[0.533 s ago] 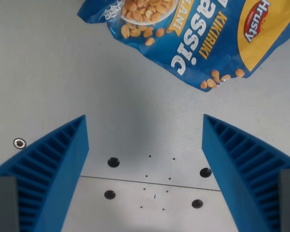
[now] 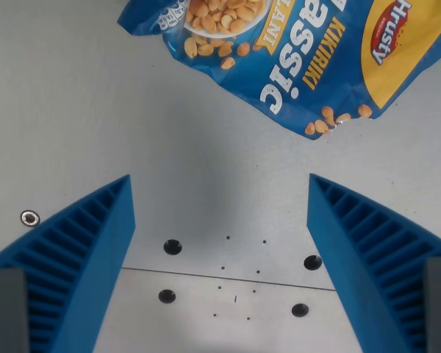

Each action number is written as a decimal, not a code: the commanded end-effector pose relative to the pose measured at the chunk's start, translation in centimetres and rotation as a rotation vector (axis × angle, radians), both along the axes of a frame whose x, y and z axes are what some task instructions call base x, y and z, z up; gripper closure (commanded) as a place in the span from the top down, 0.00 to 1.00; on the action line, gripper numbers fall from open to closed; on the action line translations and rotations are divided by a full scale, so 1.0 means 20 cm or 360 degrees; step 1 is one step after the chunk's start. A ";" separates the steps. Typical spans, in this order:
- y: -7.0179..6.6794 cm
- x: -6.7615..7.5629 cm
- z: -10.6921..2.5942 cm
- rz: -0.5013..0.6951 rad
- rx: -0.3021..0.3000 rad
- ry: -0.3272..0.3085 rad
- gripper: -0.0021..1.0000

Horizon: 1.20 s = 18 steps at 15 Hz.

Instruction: Move above the blue bag

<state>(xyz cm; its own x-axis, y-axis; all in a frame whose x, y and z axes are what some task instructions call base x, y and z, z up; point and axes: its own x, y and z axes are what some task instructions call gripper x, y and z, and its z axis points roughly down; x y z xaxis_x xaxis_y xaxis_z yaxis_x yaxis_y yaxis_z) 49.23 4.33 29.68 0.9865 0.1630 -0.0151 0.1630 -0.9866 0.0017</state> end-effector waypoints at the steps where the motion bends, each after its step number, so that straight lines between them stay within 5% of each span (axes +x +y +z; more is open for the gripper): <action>1: 0.00 0.01 0.00 -0.0012 0.0000 -0.0010 1.00; 18: -0.11 0.18 -0.14 -0.0106 -0.0015 0.0003 1.00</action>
<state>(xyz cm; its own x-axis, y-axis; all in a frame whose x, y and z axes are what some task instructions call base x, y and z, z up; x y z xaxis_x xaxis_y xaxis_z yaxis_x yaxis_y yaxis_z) 51.78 2.46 26.86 0.9923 0.1240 0.0076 0.1240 -0.9923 0.0016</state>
